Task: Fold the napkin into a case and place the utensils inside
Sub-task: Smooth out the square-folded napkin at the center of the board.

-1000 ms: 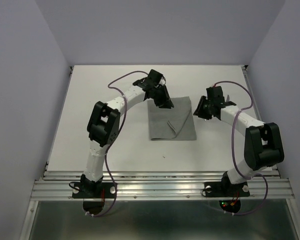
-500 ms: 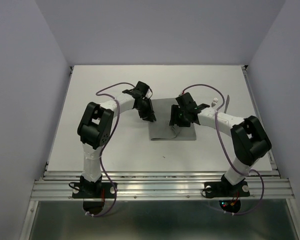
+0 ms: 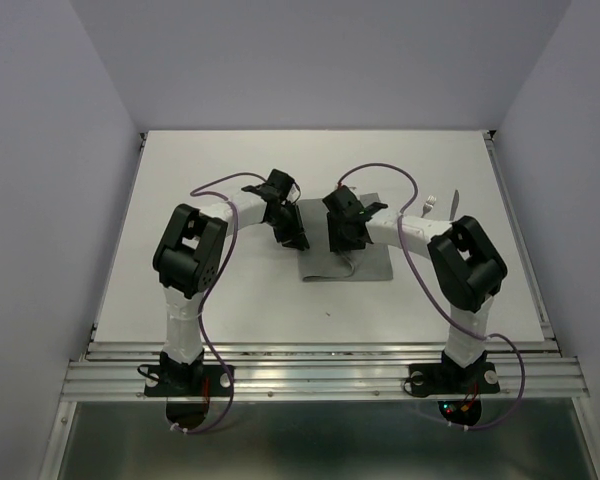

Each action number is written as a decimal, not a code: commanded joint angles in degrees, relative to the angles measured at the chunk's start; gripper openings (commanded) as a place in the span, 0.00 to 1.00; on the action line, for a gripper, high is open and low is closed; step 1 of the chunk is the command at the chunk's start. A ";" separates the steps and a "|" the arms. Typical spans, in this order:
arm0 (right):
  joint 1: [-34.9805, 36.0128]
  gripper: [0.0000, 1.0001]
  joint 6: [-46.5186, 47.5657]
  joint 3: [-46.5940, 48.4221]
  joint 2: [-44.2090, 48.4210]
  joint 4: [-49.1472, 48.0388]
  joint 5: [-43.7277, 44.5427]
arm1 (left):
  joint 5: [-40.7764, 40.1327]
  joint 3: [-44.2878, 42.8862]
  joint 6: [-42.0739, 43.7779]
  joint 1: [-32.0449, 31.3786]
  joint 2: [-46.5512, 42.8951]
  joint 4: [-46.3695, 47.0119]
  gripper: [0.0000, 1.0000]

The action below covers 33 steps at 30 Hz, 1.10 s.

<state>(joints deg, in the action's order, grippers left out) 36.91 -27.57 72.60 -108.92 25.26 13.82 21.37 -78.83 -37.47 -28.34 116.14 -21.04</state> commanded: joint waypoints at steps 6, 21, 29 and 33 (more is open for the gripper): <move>1.06 0.29 -0.02 1.32 1.26 1.46 4.54 | -0.01 1.40 1.17 0.56 -2.76 -0.23 0.29; 1.06 0.01 -7.05 -8.87 15.13 -0.47 12.36 | -0.36 -0.10 2.05 0.74 -1.97 -1.37 0.28; 1.06 0.01 -12.50 -18.36 22.17 -1.17 12.37 | -0.45 -0.45 2.67 0.83 -1.97 -1.90 0.28; 1.06 0.01 -15.48 -21.44 22.53 -2.22 10.88 | -0.71 -0.19 3.72 0.83 -3.46 -2.51 0.29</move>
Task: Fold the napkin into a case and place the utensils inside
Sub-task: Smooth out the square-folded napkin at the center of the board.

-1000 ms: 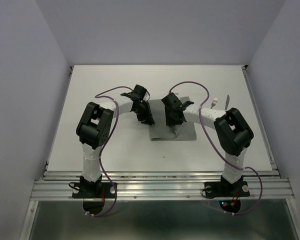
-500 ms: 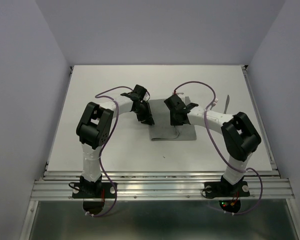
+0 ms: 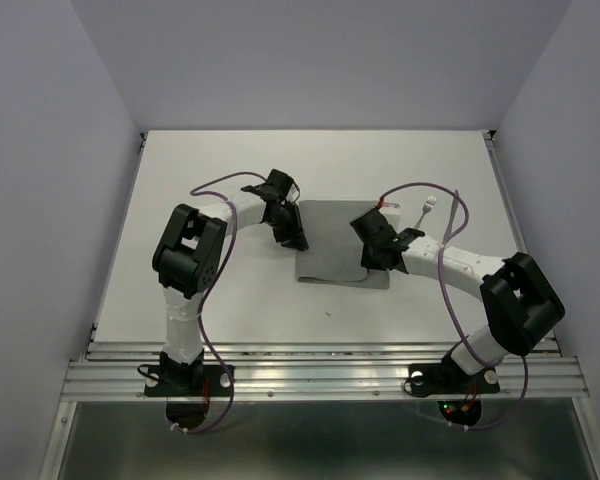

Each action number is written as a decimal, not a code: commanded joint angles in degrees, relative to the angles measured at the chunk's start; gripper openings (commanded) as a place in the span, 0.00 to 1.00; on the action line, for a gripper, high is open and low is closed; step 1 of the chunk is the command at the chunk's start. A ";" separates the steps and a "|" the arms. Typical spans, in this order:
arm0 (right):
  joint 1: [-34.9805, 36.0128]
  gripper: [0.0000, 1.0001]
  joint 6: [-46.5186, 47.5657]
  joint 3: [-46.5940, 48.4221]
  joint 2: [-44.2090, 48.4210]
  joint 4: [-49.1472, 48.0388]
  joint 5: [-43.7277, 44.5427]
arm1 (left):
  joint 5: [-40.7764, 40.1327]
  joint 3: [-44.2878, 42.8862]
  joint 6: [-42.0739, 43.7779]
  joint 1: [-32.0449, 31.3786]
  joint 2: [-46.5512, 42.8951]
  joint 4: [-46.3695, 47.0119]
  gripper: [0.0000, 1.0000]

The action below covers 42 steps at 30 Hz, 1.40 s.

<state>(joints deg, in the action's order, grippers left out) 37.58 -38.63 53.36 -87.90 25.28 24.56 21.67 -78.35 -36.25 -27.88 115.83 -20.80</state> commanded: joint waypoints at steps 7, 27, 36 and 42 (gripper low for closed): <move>0.39 0.01 -6.72 -4.32 2.20 -4.53 -1.53 | -4.79 3.72 5.66 0.28 -9.91 -7.05 0.37; 0.39 0.01 -5.31 -3.44 0.27 -5.50 -3.29 | -2.77 14.19 5.14 -4.82 -13.53 -3.82 0.62; 0.39 0.01 -5.40 -4.23 2.29 -5.41 -3.29 | -1.29 14.89 4.08 -4.82 -11.24 -0.21 0.10; 0.39 0.02 -4.87 -3.27 5.10 -4.36 -3.46 | 2.05 14.62 5.13 -4.64 -11.85 -0.30 0.00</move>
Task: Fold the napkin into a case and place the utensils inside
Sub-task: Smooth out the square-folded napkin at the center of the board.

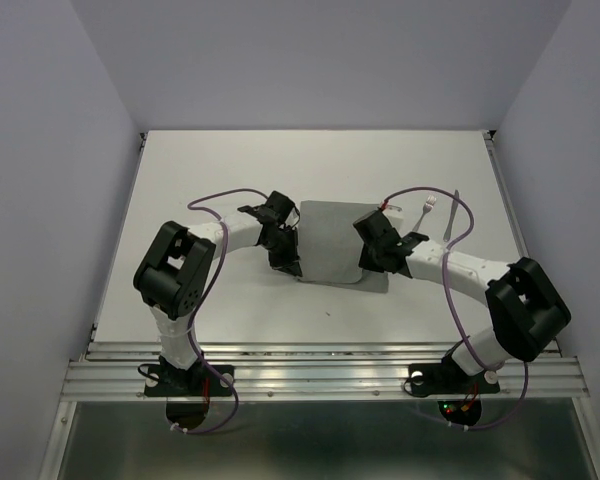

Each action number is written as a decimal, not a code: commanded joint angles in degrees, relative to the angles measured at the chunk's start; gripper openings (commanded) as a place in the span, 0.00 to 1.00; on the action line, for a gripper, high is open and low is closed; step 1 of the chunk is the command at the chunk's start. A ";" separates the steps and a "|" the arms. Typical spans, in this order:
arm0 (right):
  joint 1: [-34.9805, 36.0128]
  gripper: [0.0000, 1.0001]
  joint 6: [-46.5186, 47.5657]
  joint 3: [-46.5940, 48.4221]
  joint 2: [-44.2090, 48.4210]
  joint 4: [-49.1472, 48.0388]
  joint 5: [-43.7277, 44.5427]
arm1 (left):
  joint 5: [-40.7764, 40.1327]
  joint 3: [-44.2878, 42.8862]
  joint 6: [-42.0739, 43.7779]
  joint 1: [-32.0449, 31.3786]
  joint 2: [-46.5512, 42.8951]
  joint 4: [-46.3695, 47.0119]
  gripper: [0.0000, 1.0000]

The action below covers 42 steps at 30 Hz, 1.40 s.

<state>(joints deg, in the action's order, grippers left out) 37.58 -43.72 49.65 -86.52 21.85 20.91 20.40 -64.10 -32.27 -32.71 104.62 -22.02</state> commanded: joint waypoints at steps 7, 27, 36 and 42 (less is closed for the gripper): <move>0.39 0.02 -1.36 -3.67 6.89 0.30 -2.70 | 6.75 2.31 2.30 2.03 -2.23 2.95 0.00; 0.39 0.42 -3.74 -9.57 17.44 9.09 1.94 | 9.57 5.38 1.95 2.30 -0.91 5.85 0.00; 0.39 0.10 -3.47 -7.11 14.63 9.44 2.56 | 10.09 6.09 1.95 2.39 -0.82 6.38 0.00; 0.39 0.09 -3.21 -7.99 15.24 9.35 3.70 | 10.01 6.00 2.04 2.47 -1.00 6.46 0.00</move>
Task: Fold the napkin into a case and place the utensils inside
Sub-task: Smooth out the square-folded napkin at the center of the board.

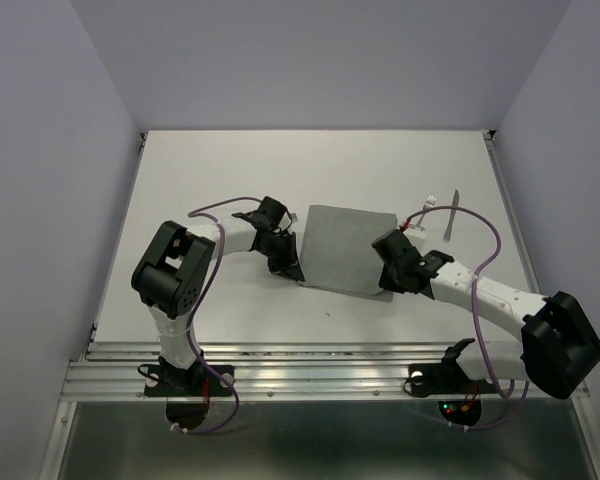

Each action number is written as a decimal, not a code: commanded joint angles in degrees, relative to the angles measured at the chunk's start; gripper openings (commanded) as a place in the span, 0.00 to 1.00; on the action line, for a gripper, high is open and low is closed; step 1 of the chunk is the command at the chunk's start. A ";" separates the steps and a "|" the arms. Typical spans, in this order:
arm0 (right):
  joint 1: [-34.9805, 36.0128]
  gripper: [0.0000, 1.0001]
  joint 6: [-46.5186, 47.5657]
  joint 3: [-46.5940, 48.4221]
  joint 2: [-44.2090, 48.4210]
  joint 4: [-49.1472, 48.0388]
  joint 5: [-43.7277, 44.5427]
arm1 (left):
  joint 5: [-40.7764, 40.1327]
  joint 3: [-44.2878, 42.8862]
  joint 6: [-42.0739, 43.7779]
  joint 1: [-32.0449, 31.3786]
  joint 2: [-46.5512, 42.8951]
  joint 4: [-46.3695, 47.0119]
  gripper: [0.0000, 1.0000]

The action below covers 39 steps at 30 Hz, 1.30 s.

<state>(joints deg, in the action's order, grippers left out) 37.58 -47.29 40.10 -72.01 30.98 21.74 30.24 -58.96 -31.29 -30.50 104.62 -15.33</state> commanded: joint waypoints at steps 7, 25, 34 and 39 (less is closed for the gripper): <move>0.39 0.09 -1.40 2.44 2.92 2.68 5.42 | 0.08 1.21 1.14 0.27 -0.82 -0.22 0.00; 0.39 0.18 0.00 2.88 0.29 0.57 3.32 | 0.17 0.78 1.23 0.27 -0.29 -0.31 0.00; 0.39 0.02 0.09 -1.25 -7.26 -4.35 -0.64 | 0.08 2.00 0.88 0.35 -1.61 -0.49 0.00; 0.39 0.01 1.93 0.42 -10.25 -5.14 -1.88 | 0.52 4.90 -0.70 0.27 -4.94 0.21 0.00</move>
<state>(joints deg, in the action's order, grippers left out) 37.58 -46.26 39.86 -79.96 27.64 21.26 31.05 -56.88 -31.79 -30.24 103.50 -13.85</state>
